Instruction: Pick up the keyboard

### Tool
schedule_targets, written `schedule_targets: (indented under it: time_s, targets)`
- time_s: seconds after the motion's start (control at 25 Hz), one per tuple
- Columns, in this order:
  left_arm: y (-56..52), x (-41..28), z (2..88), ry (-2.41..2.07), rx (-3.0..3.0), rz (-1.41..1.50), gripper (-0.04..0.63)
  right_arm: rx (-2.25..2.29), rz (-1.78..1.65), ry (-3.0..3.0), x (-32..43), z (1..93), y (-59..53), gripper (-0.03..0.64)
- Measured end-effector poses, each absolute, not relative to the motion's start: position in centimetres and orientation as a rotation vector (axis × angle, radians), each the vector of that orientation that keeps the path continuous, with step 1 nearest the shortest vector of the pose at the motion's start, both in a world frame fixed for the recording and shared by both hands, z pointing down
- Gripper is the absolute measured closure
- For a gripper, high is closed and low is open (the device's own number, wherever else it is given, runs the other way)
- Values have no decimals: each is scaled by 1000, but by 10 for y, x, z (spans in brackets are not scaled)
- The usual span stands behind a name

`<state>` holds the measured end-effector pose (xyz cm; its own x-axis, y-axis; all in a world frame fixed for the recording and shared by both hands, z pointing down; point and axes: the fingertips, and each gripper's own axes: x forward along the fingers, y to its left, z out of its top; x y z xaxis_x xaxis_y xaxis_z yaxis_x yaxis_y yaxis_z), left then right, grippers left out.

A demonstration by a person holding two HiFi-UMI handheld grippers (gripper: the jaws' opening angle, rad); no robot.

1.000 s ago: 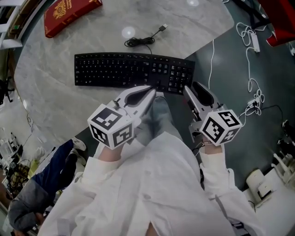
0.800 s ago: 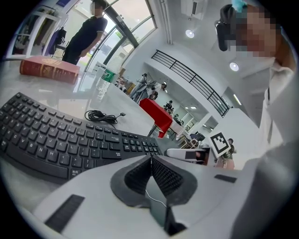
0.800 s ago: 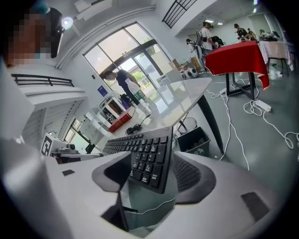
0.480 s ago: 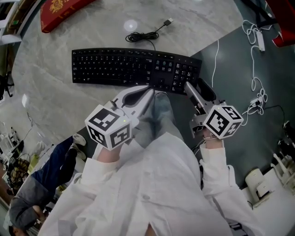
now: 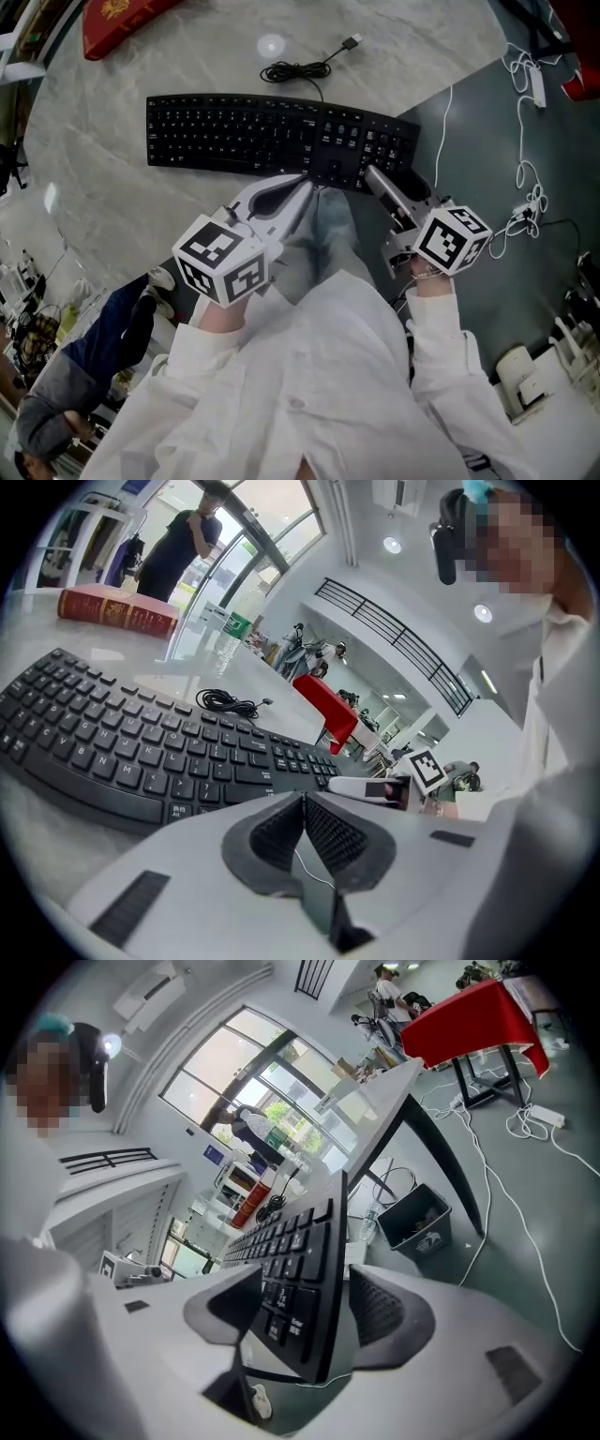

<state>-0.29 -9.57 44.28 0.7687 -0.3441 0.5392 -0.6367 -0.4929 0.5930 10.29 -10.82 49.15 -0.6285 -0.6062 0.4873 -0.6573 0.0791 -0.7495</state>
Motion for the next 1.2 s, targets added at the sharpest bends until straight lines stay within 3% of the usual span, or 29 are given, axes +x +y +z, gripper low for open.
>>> schedule_targets:
  time_s: [1.2]
  targets:
    - [-82, -38, 454, -794, 2085, 457, 574, 1188, 1714, -2356, 93, 466, -115, 429]
